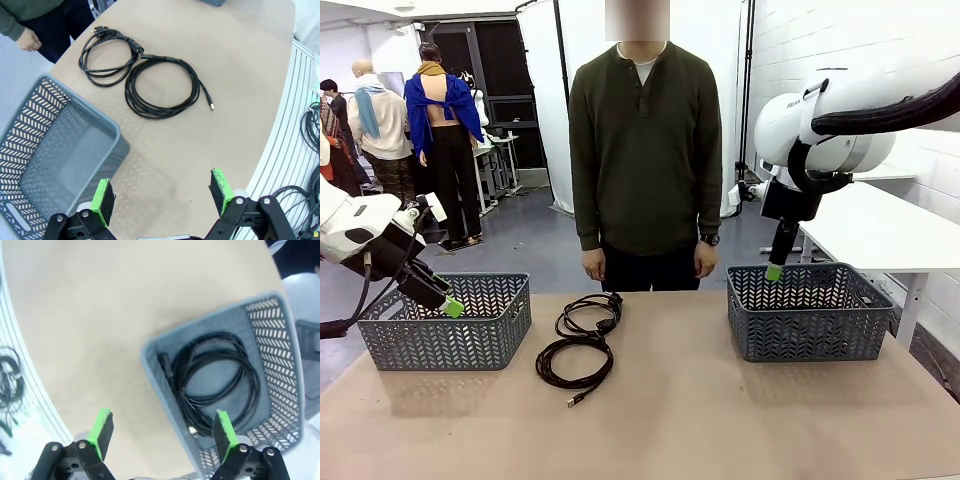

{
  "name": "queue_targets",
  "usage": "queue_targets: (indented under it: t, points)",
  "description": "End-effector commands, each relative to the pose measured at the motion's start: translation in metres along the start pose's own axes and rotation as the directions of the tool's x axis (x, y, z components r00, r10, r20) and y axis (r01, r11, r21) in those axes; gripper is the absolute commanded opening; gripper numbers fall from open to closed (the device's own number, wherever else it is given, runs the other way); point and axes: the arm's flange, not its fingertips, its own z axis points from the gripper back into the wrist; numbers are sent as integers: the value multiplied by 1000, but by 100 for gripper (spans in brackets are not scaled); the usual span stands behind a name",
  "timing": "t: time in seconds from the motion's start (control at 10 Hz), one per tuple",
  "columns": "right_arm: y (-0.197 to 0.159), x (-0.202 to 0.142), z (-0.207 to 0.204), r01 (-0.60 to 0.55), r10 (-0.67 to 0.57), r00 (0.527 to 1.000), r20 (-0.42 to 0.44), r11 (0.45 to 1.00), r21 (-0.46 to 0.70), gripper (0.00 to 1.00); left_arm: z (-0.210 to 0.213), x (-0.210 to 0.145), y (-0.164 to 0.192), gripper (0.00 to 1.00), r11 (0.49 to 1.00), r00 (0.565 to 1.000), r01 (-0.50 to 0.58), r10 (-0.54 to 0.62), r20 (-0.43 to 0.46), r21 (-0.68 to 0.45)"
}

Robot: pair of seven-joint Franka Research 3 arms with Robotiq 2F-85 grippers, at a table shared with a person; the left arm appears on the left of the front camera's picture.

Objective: Organize the cables according to human instructions.
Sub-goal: Pick up a bundle of cables and place it in the basket indicated by the human.

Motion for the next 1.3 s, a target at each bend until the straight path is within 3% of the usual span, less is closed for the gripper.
queue_targets:
  t: [0.0, 0.3, 0.6, 1.2]
  points:
    - [37, -4, -11, 77, -73, 993, 98, 996, -39, 100, 1, -2, 3, 100, 1000, 1000, 12, -11, 13, -17]
    - [83, 2, -17, 64, -59, 985, 165, 998, -24, 100, 1, -2, 3, 100, 1000, 1000, 12, -11, 13, -17]
    - [111, 2, -31, 55, -56, 982, 180, 998, 8, 100, 1, -2, 3, 100, 1000, 1000, 12, -11, 13, -17]
    - [110, 6, -30, 32, -33, 989, 146, 999, 9, 100, 1, -2, 3, 100, 1000, 1000, 12, -11, 13, -17]
